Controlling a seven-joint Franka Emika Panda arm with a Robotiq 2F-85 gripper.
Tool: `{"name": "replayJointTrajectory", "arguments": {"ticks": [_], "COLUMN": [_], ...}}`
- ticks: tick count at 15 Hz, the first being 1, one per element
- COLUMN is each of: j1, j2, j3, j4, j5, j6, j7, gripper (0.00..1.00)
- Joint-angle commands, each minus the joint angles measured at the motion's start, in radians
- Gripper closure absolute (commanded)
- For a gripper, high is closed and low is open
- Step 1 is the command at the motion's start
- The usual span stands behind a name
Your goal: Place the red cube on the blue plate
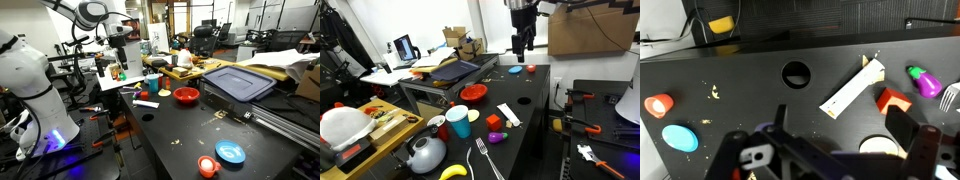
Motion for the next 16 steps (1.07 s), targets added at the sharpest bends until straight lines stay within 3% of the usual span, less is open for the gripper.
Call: {"name": "replayJointTrajectory", "arguments": {"ticks": [1,16], "j1": [0.014,0.020], "j2": [0.001,0.081], "j3": [-0.014,-0.041], "j4": [0.001,0.061], "j5": [-0.009,0.003], "j6": [-0.003,0.001], "j7": [0.007,-0.028], "gripper": [0.00,0.00]}}
